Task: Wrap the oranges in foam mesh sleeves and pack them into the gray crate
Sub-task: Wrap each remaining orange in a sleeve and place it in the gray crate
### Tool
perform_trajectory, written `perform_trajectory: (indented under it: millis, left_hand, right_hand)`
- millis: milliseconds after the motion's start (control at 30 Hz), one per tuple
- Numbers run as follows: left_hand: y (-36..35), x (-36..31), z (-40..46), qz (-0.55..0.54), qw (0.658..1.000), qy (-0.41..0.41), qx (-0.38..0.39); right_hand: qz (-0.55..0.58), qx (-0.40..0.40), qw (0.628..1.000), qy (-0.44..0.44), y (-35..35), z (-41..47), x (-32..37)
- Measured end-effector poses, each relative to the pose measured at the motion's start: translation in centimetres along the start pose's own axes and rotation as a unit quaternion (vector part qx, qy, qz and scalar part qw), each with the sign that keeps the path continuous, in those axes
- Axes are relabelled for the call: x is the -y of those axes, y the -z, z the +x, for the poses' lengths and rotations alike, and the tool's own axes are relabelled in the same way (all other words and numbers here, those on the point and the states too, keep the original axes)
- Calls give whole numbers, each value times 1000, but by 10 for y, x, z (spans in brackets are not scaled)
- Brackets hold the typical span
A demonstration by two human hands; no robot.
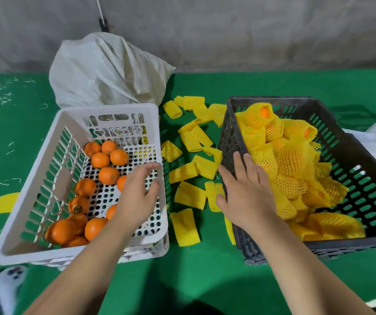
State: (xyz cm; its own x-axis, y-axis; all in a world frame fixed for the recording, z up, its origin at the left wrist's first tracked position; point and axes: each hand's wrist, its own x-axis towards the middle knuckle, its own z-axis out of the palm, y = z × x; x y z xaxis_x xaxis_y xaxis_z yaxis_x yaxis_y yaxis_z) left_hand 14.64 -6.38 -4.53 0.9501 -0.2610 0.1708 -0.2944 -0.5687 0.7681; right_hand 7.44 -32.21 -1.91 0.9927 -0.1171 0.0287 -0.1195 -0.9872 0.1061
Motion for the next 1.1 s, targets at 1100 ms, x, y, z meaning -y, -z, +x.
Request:
perform_trajectory:
  millis: [1100]
  left_hand:
    - [15,61,37,119,942,265,165]
  right_hand:
    - [602,52,789,-112,-56,16,78]
